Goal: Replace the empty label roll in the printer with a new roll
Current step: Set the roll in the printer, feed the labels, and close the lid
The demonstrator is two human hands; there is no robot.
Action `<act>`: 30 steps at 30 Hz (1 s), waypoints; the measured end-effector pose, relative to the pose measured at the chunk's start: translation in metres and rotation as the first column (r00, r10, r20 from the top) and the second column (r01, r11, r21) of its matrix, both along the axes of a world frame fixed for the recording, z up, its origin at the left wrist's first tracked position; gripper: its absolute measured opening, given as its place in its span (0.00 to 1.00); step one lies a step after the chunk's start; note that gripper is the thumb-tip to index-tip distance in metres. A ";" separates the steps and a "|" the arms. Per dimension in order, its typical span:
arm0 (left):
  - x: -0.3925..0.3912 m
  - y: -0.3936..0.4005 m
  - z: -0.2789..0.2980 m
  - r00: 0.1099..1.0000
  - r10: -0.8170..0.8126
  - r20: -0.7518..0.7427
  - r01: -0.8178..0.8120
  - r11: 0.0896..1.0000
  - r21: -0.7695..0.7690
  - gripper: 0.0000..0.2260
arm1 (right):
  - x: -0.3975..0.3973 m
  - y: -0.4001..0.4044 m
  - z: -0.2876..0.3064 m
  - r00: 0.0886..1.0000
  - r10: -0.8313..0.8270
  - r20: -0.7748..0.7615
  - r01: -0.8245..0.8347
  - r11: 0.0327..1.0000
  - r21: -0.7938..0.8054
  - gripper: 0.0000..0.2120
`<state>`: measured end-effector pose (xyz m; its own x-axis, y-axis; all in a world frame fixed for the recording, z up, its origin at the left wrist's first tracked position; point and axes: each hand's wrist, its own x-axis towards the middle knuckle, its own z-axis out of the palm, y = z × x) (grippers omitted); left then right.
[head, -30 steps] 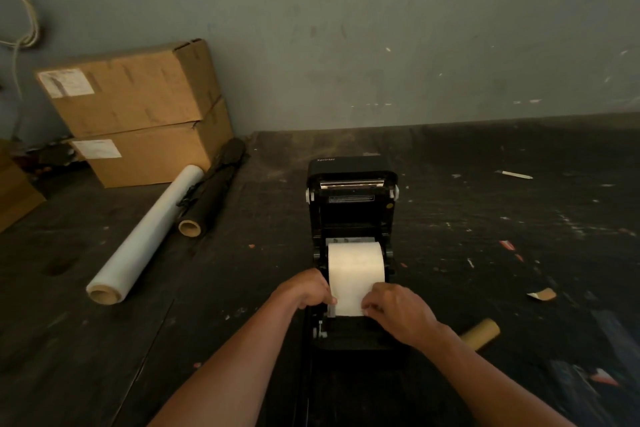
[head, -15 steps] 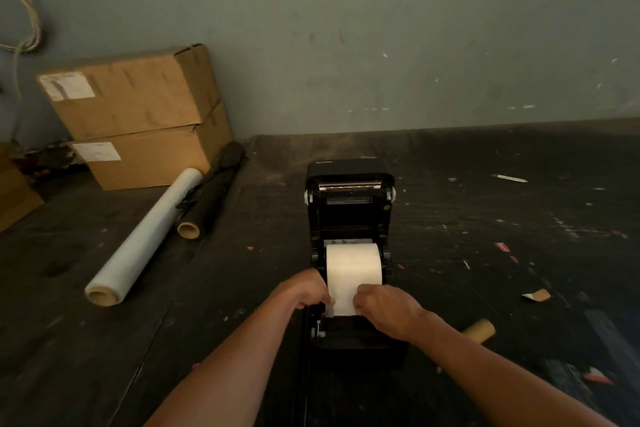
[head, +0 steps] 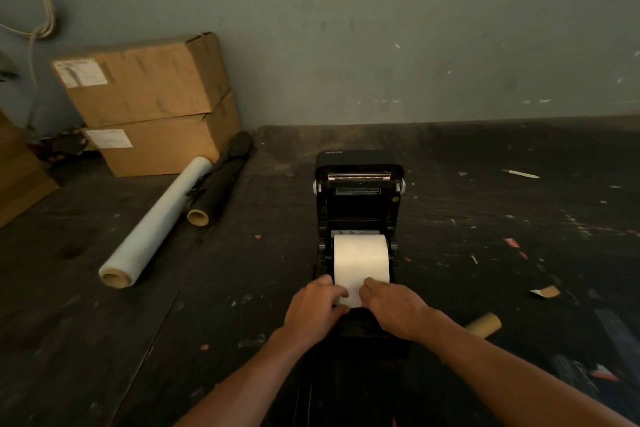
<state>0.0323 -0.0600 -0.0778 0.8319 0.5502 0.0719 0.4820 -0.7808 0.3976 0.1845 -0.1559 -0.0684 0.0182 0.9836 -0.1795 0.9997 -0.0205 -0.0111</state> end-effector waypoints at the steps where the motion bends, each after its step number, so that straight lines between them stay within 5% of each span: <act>1: 0.000 0.001 -0.002 0.999 -0.024 -0.022 0.024 1.000 0.004 0.14 | 0.000 0.000 0.000 1.000 -0.001 -0.010 0.001 1.000 0.000 0.15; 11: 0.003 0.006 -0.003 0.927 -0.314 -0.206 0.370 0.862 0.347 0.08 | -0.002 -0.005 0.000 0.997 -0.033 -0.074 0.034 0.999 0.010 0.12; 19: 0.002 0.004 -0.002 0.956 -0.271 -0.110 0.290 0.927 0.238 0.12 | 0.003 -0.020 -0.006 0.950 -0.152 -0.272 0.202 0.966 0.162 0.20; 30: -0.013 -0.009 -0.008 0.978 -0.207 0.041 0.194 0.960 0.201 0.12 | -0.008 -0.038 -0.005 0.950 -0.134 -0.281 0.196 0.959 0.205 0.11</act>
